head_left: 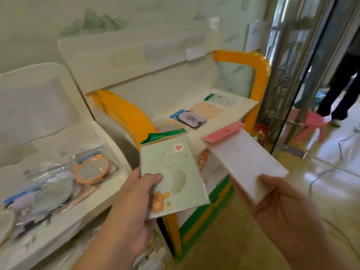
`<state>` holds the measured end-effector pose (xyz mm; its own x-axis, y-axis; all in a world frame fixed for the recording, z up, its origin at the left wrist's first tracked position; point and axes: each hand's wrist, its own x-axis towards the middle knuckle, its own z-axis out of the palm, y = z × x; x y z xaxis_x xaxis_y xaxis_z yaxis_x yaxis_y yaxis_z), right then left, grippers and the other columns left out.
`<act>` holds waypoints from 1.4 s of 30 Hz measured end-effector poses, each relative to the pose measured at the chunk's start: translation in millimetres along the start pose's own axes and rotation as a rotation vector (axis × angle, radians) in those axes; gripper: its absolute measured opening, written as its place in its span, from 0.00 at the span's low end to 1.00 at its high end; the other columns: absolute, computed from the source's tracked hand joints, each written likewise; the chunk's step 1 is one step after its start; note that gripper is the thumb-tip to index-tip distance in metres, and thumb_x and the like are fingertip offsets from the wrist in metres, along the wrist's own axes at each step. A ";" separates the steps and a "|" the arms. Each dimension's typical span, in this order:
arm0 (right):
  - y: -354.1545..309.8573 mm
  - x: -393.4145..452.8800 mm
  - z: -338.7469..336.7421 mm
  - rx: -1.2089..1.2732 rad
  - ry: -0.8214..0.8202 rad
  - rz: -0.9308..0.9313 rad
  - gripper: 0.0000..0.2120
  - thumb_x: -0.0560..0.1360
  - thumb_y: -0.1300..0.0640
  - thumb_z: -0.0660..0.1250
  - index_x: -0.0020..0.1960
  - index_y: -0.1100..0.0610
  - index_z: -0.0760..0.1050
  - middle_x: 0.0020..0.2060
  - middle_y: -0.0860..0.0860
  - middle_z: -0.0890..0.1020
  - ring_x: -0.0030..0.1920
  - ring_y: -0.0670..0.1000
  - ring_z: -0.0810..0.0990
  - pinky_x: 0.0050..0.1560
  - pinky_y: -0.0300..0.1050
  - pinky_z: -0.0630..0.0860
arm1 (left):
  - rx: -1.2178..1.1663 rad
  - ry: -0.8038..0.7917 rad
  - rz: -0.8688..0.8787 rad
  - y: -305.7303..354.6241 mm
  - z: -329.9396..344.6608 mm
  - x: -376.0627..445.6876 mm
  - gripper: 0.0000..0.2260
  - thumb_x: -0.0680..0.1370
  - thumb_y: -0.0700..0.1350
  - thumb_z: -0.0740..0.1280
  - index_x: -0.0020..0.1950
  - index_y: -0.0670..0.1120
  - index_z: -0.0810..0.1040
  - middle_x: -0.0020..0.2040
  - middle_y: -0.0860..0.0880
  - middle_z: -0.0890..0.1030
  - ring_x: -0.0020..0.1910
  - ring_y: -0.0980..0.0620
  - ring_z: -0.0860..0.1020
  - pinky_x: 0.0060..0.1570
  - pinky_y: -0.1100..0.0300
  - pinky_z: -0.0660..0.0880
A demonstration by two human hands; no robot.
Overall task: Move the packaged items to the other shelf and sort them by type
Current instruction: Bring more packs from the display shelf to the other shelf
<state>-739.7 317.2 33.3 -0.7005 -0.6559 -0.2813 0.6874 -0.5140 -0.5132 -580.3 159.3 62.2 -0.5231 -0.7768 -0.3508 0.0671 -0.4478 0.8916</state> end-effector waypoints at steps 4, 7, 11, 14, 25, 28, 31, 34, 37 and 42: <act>-27.3 27.7 -22.5 0.005 0.090 -0.027 0.21 0.73 0.66 0.59 0.64 0.54 0.73 0.55 0.57 0.85 0.54 0.59 0.84 0.57 0.61 0.75 | 0.015 -0.057 -0.073 -9.9 47.3 30.3 0.15 0.80 0.34 0.61 0.59 0.51 0.79 0.48 0.48 0.88 0.40 0.46 0.87 0.29 0.56 0.79; -47.4 62.7 -28.7 0.055 0.127 -0.043 0.20 0.74 0.65 0.58 0.64 0.55 0.74 0.55 0.57 0.85 0.52 0.61 0.85 0.52 0.63 0.79 | -0.010 -0.072 -0.094 -11.3 85.3 59.2 0.15 0.79 0.34 0.63 0.59 0.51 0.79 0.43 0.48 0.88 0.34 0.49 0.86 0.23 0.60 0.77; -65.2 122.7 -29.9 0.121 0.184 -0.071 0.16 0.79 0.63 0.55 0.59 0.54 0.78 0.55 0.57 0.85 0.51 0.63 0.85 0.52 0.60 0.81 | -0.091 -0.021 -0.120 -15.1 120.5 108.0 0.12 0.79 0.34 0.64 0.57 0.48 0.78 0.35 0.47 0.87 0.28 0.51 0.84 0.19 0.63 0.73; -82.2 170.6 -21.2 0.120 0.197 -0.073 0.16 0.79 0.62 0.55 0.59 0.56 0.80 0.57 0.59 0.84 0.53 0.64 0.84 0.59 0.60 0.75 | -0.148 0.019 -0.142 -13.4 142.5 146.6 0.12 0.79 0.34 0.64 0.55 0.51 0.78 0.40 0.43 0.87 0.35 0.47 0.86 0.26 0.58 0.79; -119.3 312.8 -8.6 0.077 0.104 0.046 0.23 0.76 0.62 0.56 0.69 0.51 0.70 0.60 0.59 0.83 0.56 0.63 0.83 0.47 0.63 0.82 | -0.119 0.198 -0.166 -36.4 200.3 248.7 0.09 0.79 0.32 0.62 0.48 0.44 0.78 0.25 0.46 0.76 0.22 0.51 0.73 0.19 0.63 0.70; -131.9 351.0 -12.3 0.098 0.094 0.075 0.21 0.75 0.63 0.58 0.66 0.51 0.72 0.58 0.60 0.83 0.55 0.64 0.83 0.55 0.64 0.79 | -0.121 0.273 -0.124 -42.5 222.6 277.5 0.08 0.78 0.30 0.62 0.48 0.41 0.78 0.26 0.43 0.75 0.25 0.46 0.71 0.25 0.58 0.71; -154.0 388.5 -16.1 0.094 0.088 0.144 0.16 0.78 0.63 0.55 0.62 0.50 0.73 0.56 0.61 0.84 0.54 0.66 0.83 0.61 0.66 0.74 | -0.161 0.318 -0.101 -48.1 249.7 307.5 0.09 0.76 0.29 0.61 0.45 0.41 0.77 0.25 0.43 0.74 0.24 0.48 0.69 0.24 0.60 0.70; -182.5 424.5 -20.4 0.090 0.050 0.243 0.18 0.79 0.63 0.55 0.63 0.50 0.75 0.57 0.60 0.84 0.59 0.67 0.80 0.65 0.67 0.70 | -0.168 0.331 -0.121 -50.6 280.9 336.7 0.09 0.75 0.29 0.60 0.46 0.40 0.77 0.29 0.41 0.77 0.25 0.46 0.72 0.27 0.60 0.71; -207.9 458.1 -25.1 0.099 -0.023 0.330 0.25 0.70 0.65 0.65 0.65 0.50 0.75 0.59 0.60 0.83 0.60 0.67 0.79 0.60 0.68 0.73 | -0.237 0.331 -0.113 -44.6 319.1 364.4 0.11 0.77 0.30 0.59 0.50 0.41 0.79 0.40 0.41 0.86 0.32 0.44 0.83 0.30 0.56 0.78; -232.6 492.7 -37.7 0.036 -0.030 0.434 0.60 0.39 0.69 0.84 0.70 0.50 0.72 0.62 0.64 0.80 0.60 0.69 0.78 0.38 0.65 0.82 | -0.247 0.296 -0.112 -39.2 362.8 415.8 0.14 0.80 0.33 0.56 0.58 0.46 0.77 0.44 0.46 0.88 0.36 0.51 0.86 0.29 0.59 0.78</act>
<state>-1251.9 134.4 -16.6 -0.3393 -0.8310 -0.4407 0.9235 -0.2052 -0.3241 -1108.7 14.5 -14.7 -0.2734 -0.7950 -0.5415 0.2443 -0.6019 0.7603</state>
